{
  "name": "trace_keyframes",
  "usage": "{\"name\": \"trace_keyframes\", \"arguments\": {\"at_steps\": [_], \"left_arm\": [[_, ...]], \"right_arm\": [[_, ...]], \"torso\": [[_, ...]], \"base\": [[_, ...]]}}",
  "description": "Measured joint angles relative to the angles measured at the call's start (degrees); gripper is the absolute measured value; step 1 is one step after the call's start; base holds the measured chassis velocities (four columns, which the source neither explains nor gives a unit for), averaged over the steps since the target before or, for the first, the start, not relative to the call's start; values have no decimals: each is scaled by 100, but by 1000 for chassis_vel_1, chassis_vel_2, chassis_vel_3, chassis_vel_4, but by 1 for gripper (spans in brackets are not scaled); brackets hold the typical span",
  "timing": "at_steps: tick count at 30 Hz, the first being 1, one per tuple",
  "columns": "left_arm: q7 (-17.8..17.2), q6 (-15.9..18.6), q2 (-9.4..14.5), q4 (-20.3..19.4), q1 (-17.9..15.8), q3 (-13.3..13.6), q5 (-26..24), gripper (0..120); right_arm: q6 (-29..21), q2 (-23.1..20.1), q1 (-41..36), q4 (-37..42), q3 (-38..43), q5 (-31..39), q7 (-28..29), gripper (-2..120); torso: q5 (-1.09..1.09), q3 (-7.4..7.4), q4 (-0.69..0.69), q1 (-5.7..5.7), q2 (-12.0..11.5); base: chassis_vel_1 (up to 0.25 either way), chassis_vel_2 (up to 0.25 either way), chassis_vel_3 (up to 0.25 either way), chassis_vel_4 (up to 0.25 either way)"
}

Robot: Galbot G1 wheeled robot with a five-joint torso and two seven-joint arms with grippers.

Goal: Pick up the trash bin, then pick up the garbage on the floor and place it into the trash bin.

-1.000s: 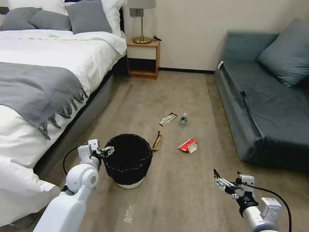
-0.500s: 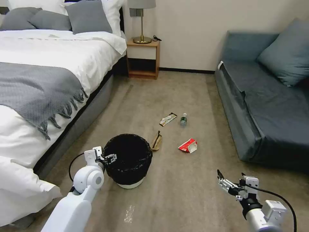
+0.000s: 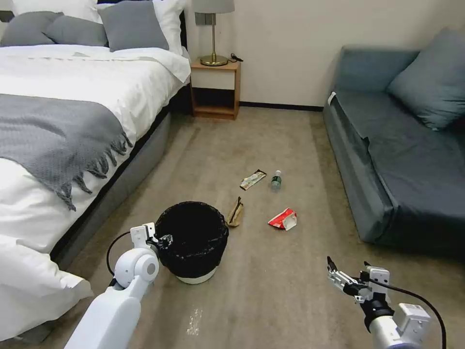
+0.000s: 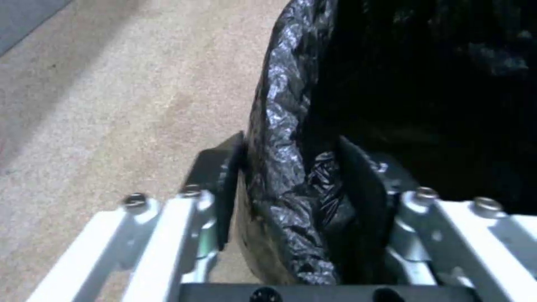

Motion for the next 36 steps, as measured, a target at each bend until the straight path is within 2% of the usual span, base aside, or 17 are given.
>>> {"name": "trace_keyframes", "arguments": {"at_steps": [3, 4, 5, 7, 9, 10, 24, 26, 27, 29, 32, 33, 34, 36], "left_arm": [[260, -169, 41, 46, 22, -1, 184, 30], [260, -169, 41, 46, 22, -1, 184, 30], [327, -226, 60, 60, 34, -7, 231, 22], [343, -243, 64, 69, 37, -13, 245, 19], [418, -297, 80, 107, 47, -35, 295, 7], [449, -319, 89, 121, 55, -37, 330, 6], [678, -678, 24, 135, 165, -135, 1323, 6], [717, -811, 10, 78, 211, -185, 1664, 6], [717, -811, 10, 78, 211, -185, 1664, 6], [762, -983, -29, 11, 258, -270, 2137, 6], [793, -1081, -51, -52, 295, -297, 2404, 4], [816, -1172, -76, -87, 325, -323, 2657, 4], [816, -1172, -76, -87, 325, -323, 2657, 4], [828, -1340, -107, -124, 370, -349, 2997, 4]], "right_arm": [[-16, 16, 13, -29, -35, -5, 10, 100], [-16, 16, 13, -29, -35, -5, 10, 100], [-25, 22, 19, -43, -52, -10, 14, 100], [-30, 25, 21, -44, -57, -12, 15, 100], [-83, 36, 22, -47, -70, -64, -4, 100], [-104, 41, 22, -47, -79, -67, -10, 100], [-65, -1, 98, -64, -96, 353, 26, 100], [-5, -27, 109, -53, -87, 524, -53, 100], [-5, -27, 109, -53, -87, 524, -53, 100], [70, -37, 124, -46, -85, 668, -104, 100], [112, -52, 134, -50, -82, 735, -128, 100], [137, -64, 134, -62, -69, 767, -134, 100], [137, -64, 134, -62, -69, 767, -134, 100], [155, -82, 138, -79, -32, 795, -136, 100]], "torso": [[-1, 0, 0, 0, 0], [-1, 0, 0, 0, 0], [-1, 0, 1, 0, 0], [-1, 0, 0, 0, 0], [-2, 0, 0, 0, 0], [-2, 0, -1, 0, 0], [-2, 1, -1, 0, 0], [-2, 1, -1, 0, 0], [-2, 1, -1, 0, 0], [0, 1, 0, 0, -1], [-1, 1, 1, 0, 0], [-1, 1, 0, 0, -1], [-1, 1, 0, 0, -1], [0, 1, 1, 0, -1]], "base": [[0, 0, 0, 0], [0, 0, 0, 0], [0, 0, 0, 0], [0, 0, 0, 0], [0, 0, 0, 0], [0, 0, 0, 0], [0, 0, 0, 0], [0, 0, 0, 0], [0, 0, 0, 0], [0, 0, 0, 0], [0, 0, 0, 0], [0, 0, 0, 0], [0, 0, 0, 0], [0, 0, 0, 0]]}}
